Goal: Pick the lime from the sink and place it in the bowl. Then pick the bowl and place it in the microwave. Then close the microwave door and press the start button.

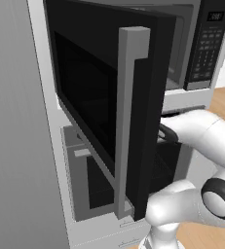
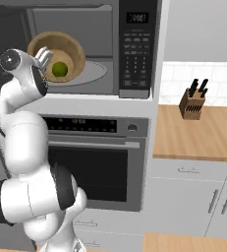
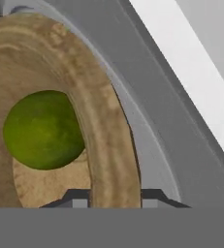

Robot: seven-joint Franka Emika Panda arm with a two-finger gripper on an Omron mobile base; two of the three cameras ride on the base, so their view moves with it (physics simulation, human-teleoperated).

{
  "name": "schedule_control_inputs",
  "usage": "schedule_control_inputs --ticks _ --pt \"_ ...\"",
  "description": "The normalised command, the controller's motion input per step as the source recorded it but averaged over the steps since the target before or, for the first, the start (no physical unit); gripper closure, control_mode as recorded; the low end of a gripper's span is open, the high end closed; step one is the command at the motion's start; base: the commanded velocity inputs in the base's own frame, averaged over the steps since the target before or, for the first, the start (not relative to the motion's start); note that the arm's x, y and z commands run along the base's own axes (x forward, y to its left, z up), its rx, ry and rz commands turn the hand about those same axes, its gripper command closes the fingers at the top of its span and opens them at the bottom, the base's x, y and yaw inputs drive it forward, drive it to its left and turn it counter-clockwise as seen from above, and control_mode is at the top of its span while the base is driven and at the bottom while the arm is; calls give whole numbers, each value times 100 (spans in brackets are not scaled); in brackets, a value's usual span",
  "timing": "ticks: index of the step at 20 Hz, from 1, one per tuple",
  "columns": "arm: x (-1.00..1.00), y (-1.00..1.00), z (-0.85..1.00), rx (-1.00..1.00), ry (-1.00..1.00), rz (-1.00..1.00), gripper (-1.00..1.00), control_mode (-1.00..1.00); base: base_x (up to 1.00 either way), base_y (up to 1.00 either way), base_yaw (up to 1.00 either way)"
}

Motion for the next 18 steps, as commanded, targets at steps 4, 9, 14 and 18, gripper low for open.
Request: schedule_control_inputs --ticks 4,9,14,18 --pt "84 1 -2 -7 24 14 100 -100 0 0 0" --pt "43 -18 -3 -1 19 9 100 -100 0 0 0" --pt "-3 -64 -1 0 3 1 -100 -100 0 0 0" --pt "-52 -66 0 0 -8 0 -100 -100 0 0 0"
